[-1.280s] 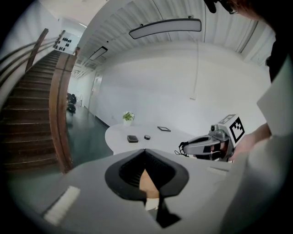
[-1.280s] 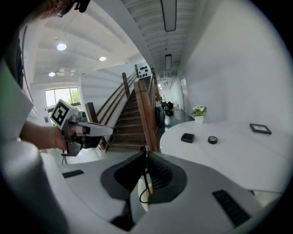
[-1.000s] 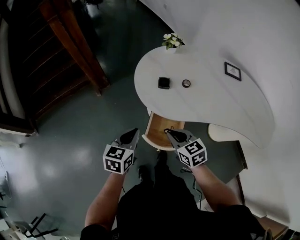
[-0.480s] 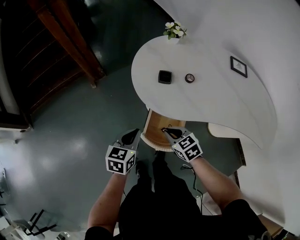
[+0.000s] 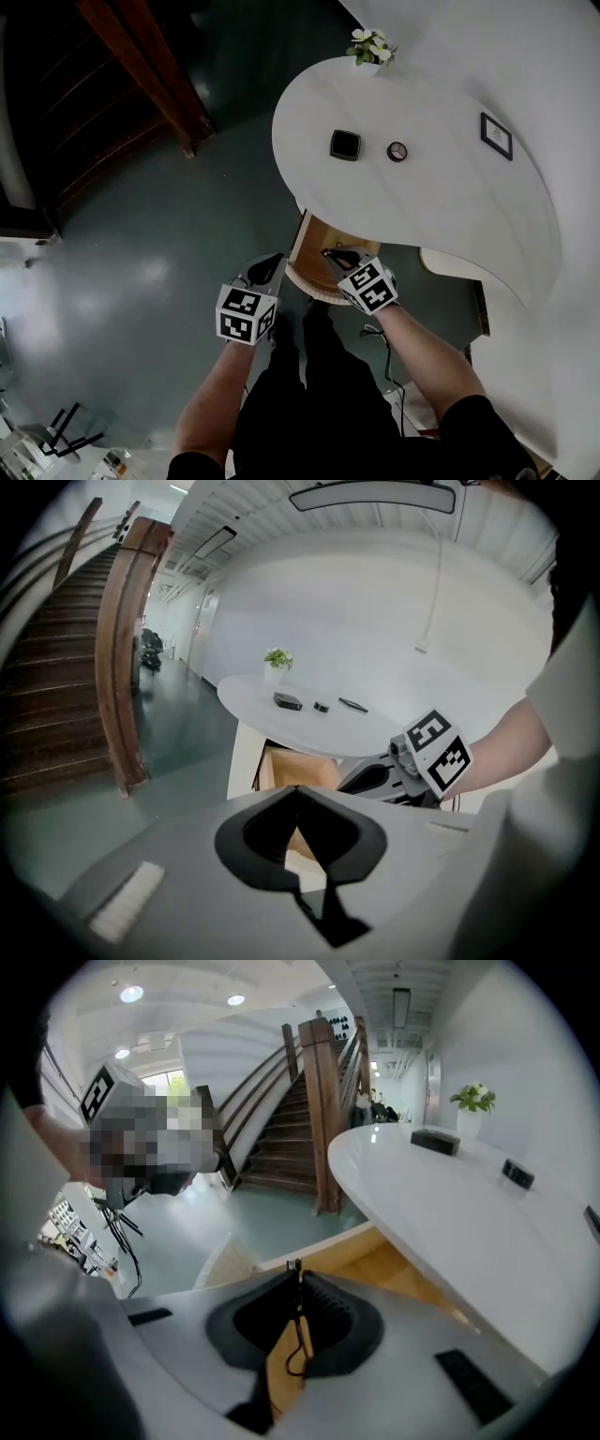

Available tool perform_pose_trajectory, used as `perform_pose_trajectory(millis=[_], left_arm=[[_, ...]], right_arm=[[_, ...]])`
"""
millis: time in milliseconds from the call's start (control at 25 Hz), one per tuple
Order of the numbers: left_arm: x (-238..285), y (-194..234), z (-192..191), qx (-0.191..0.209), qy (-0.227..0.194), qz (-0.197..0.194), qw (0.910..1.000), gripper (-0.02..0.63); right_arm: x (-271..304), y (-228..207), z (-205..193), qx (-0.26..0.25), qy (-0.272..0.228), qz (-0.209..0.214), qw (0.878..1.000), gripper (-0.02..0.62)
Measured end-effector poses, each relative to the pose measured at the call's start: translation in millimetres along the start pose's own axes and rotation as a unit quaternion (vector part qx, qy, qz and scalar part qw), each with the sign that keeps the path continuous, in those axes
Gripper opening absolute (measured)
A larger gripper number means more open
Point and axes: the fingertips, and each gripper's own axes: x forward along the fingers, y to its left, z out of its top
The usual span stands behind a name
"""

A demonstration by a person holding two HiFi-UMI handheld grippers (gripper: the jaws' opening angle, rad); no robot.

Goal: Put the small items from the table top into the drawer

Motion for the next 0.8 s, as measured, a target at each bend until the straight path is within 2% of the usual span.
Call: perform_pose_trajectory(millis=[520,800], left_arm=[[8,10,-14,-0.011,0.011,0.01,0.9998,0.011],[5,9,-22,-0.022,0.011,0.015,0.9996,0.011]], right_arm=[[49,-15,-26,-0.056,0.074,0.017,0.996,0.031],[65,-9,-42,-0.052,0.102,0.035,0.993,0.029]])
